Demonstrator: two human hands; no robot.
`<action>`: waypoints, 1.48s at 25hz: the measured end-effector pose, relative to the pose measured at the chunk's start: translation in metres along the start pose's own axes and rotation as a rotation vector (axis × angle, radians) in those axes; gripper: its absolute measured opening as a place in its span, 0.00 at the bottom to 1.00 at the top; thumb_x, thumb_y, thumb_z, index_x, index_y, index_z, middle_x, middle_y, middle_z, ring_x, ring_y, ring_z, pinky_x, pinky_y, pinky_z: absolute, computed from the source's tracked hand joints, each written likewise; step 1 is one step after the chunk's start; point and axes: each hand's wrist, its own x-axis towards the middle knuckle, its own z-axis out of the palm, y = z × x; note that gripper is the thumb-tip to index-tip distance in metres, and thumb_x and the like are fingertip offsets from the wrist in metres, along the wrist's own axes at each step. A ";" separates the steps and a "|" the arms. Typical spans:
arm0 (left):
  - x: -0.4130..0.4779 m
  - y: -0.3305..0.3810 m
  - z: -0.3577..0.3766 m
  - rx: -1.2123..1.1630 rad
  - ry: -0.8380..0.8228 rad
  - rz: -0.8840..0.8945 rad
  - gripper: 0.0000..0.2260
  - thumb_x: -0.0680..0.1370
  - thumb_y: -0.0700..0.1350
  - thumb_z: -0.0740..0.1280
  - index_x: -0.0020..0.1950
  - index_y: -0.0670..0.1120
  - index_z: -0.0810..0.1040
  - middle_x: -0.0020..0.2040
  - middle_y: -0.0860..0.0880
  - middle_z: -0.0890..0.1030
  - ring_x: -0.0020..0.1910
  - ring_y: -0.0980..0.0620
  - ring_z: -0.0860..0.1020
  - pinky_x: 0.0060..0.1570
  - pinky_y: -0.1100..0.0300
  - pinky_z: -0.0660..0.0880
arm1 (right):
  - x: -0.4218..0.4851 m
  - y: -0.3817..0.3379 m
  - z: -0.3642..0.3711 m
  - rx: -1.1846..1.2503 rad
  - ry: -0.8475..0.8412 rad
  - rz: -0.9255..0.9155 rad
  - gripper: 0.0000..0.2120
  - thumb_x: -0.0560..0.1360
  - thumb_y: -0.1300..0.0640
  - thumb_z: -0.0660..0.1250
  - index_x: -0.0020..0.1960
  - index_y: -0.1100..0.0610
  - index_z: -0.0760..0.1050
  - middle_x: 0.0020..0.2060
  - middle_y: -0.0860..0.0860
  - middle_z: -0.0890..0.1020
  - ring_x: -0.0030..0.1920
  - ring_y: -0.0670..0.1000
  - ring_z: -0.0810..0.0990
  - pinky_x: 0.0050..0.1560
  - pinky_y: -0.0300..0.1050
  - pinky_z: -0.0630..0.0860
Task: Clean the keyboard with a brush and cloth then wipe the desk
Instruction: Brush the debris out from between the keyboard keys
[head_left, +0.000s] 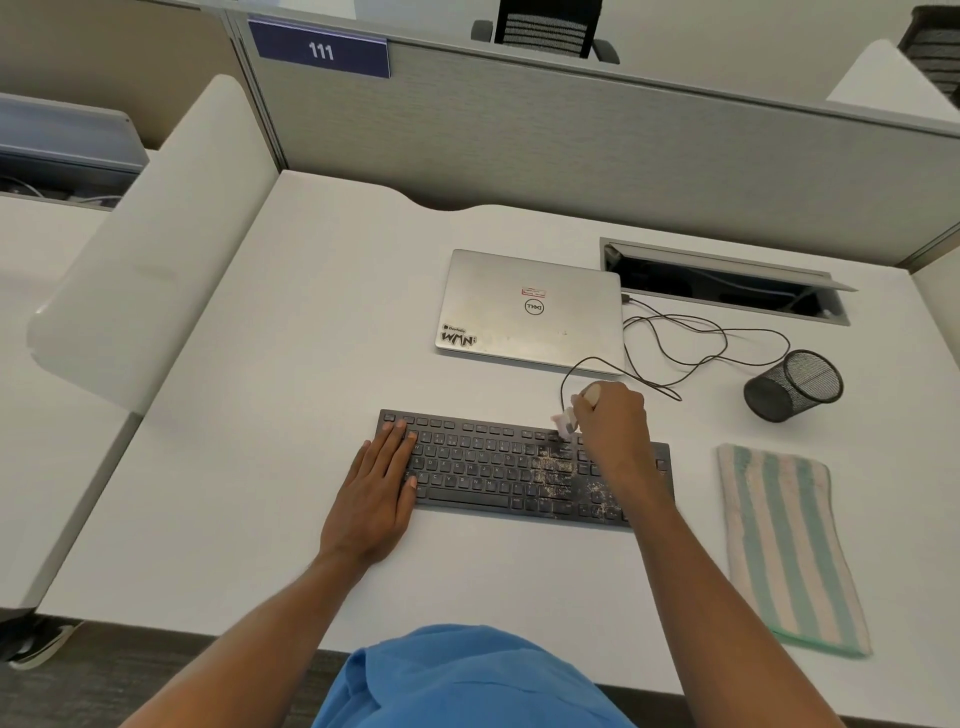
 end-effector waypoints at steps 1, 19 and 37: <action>0.000 0.000 0.000 0.000 0.001 0.001 0.27 0.86 0.51 0.52 0.86 0.45 0.58 0.86 0.50 0.56 0.86 0.52 0.50 0.83 0.48 0.53 | -0.003 0.001 0.003 -0.009 -0.005 -0.003 0.16 0.82 0.61 0.63 0.38 0.69 0.77 0.26 0.51 0.76 0.24 0.39 0.76 0.21 0.31 0.64; 0.000 0.001 -0.002 0.000 0.000 -0.008 0.28 0.86 0.52 0.52 0.86 0.46 0.57 0.87 0.50 0.55 0.86 0.53 0.49 0.84 0.50 0.51 | -0.004 -0.009 0.011 0.061 -0.322 -0.013 0.08 0.80 0.67 0.63 0.49 0.68 0.81 0.31 0.48 0.77 0.23 0.39 0.76 0.23 0.23 0.66; 0.000 0.002 -0.002 -0.001 0.007 -0.004 0.28 0.86 0.52 0.52 0.86 0.46 0.58 0.86 0.50 0.55 0.86 0.53 0.49 0.83 0.51 0.50 | 0.007 0.006 0.023 0.141 -0.262 0.111 0.08 0.79 0.70 0.63 0.43 0.67 0.79 0.34 0.56 0.78 0.27 0.45 0.78 0.27 0.31 0.76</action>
